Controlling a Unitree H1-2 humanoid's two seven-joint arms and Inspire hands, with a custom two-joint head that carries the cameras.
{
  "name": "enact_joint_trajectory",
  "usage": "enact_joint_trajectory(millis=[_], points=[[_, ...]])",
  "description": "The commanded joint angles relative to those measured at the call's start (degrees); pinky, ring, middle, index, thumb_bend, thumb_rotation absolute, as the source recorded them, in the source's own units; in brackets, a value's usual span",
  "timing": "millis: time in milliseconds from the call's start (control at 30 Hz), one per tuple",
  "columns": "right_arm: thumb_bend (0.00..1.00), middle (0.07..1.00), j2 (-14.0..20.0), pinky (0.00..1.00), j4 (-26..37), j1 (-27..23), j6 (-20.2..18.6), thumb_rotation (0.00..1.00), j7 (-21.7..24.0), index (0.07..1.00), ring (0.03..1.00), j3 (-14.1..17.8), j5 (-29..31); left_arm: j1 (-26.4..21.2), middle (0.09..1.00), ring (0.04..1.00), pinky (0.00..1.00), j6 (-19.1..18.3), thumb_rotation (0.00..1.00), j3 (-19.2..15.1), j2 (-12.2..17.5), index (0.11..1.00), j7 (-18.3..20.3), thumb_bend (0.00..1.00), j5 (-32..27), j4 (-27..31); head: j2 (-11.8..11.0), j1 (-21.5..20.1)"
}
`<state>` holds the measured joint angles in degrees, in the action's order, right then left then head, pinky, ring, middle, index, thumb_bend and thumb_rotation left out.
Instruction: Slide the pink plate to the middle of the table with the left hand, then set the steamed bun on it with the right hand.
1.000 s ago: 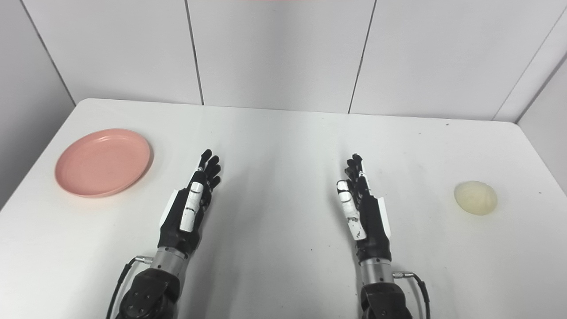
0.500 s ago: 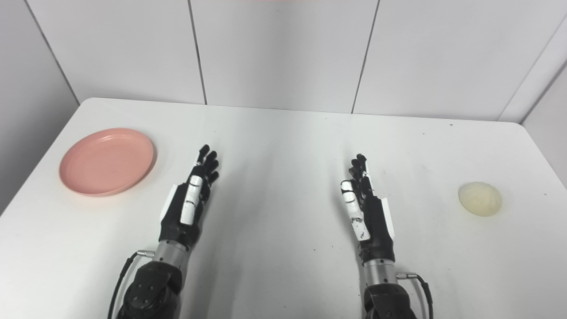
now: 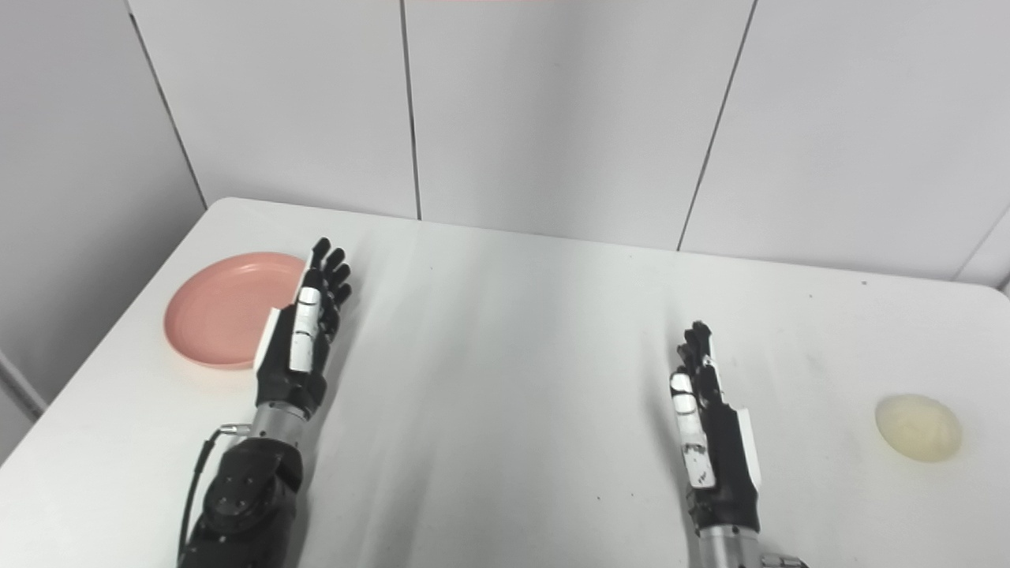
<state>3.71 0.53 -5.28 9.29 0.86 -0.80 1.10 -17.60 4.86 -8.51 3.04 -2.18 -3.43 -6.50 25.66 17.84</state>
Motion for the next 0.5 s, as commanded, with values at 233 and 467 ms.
enact_joint_trajectory(millis=[233, 467], points=[[0.52, 0.971, 1.43, 1.00, -3.34, 0.92, 3.30, 0.95, 1.07, 0.992, 0.979, 1.33, 1.17, -4.42, 0.893, 0.904, 1.00, -4.79, 1.00, -4.35, 3.70, 0.901, -3.63, 0.78, -0.10, 3.03, -1.92, 4.58], [0.54, 0.983, 2.36, 1.00, -3.28, 1.29, 2.47, 0.96, 2.37, 1.000, 0.981, 1.84, 3.40, -5.25, 0.821, 0.825, 0.97, -2.35, 1.00, -7.45, 5.38, 0.831, -6.86, 0.78, 0.87, 1.23, -3.01, 7.58]])
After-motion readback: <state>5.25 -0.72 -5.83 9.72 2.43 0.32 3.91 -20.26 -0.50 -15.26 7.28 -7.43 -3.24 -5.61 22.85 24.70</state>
